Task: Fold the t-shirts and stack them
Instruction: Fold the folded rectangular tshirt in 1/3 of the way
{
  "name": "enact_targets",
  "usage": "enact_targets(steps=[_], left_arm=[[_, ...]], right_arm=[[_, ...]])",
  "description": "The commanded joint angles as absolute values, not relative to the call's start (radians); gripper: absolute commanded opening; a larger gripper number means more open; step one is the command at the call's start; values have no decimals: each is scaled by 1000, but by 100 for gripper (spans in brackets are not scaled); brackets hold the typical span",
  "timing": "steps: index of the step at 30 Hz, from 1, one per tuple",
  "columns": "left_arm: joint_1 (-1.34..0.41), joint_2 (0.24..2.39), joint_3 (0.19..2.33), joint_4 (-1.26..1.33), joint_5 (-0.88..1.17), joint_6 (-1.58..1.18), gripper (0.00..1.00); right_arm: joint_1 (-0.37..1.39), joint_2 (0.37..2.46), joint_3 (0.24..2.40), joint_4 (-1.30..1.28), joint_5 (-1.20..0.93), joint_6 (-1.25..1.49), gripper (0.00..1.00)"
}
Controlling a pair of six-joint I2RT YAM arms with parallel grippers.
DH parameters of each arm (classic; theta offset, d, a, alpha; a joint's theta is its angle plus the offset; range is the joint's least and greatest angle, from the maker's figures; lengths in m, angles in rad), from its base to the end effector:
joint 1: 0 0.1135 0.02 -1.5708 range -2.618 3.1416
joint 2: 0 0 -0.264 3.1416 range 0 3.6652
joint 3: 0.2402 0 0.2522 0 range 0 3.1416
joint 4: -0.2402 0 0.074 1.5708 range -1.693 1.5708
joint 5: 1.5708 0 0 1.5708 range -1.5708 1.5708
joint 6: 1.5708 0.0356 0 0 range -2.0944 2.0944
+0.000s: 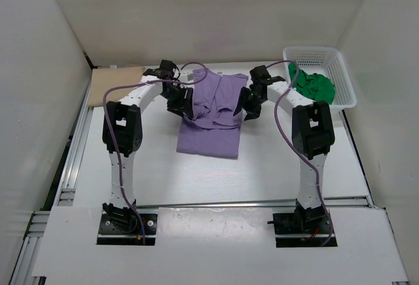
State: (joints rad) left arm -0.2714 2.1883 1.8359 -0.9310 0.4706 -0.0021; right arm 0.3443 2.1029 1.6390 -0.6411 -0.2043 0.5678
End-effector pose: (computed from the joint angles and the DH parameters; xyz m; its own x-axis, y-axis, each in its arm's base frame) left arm 0.4325 -0.1371 0.1991 -0.9246 0.2554 -0.2825 0.3608 0.8247 -0.4354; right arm 0.4200 0.1583 0.1878 -0.9329 0.2249 -0.2812 0.1013 0.9134 0.3944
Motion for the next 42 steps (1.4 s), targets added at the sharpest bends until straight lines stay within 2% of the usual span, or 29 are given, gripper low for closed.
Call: enact_targets(steps=[1, 3, 5, 6, 7, 11, 14, 20, 23, 24, 26, 27, 28, 30, 32, 35, 39, 42], left_arm=[[-235, 2131, 1901, -933, 353, 0, 68], [-220, 2056, 1879, -933, 289, 0, 71], [-207, 1993, 1772, -933, 247, 0, 71], [-207, 1962, 1720, -933, 235, 0, 71], [-207, 1915, 1618, -933, 254, 0, 71], [-248, 1878, 1444, -933, 313, 0, 71], [-281, 1905, 1401, -942, 324, 0, 71], [-290, 1988, 1391, -942, 388, 0, 71], [-301, 2012, 1401, -942, 399, 0, 71], [-310, 2029, 1410, -942, 411, 0, 70], [-321, 2039, 1410, -942, 448, 0, 60], [-334, 2039, 1410, -942, 448, 0, 53], [-350, 2039, 1399, -942, 460, 0, 31], [-363, 2039, 1399, -942, 460, 0, 10], [-374, 2028, 1408, -942, 448, 0, 10], [-383, 1974, 1379, -953, 448, 0, 10], [-432, 1785, 1234, -953, 295, 0, 10], [-483, 1738, 1151, -1038, 250, 0, 10]], right_arm=[[333, 2086, 1735, -683, -221, 548, 61], [344, 2022, 1701, -709, -191, 508, 62], [359, 1970, 1622, -709, -190, 499, 63], [371, 1918, 1509, -709, -208, 499, 63], [386, 1893, 1449, -695, -233, 509, 63], [436, 1812, 1224, -618, -310, 572, 67], [459, 1812, 1151, -557, -356, 607, 67], [489, 1887, 1141, -497, -394, 660, 67], [489, 1898, 1141, -488, -413, 660, 56], [489, 1898, 1141, -488, -413, 669, 46], [489, 1898, 1132, -488, -413, 669, 37], [489, 1898, 1132, -488, -422, 669, 26], [480, 1888, 1132, -488, -422, 669, 19], [480, 1888, 1121, -488, -422, 660, 9], [469, 1868, 1112, -488, -422, 646, 0], [469, 1846, 1103, -532, -422, 603, 0], [488, 1761, 1052, -612, -371, 528, 0], [497, 1677, 968, -656, -371, 495, 0]])
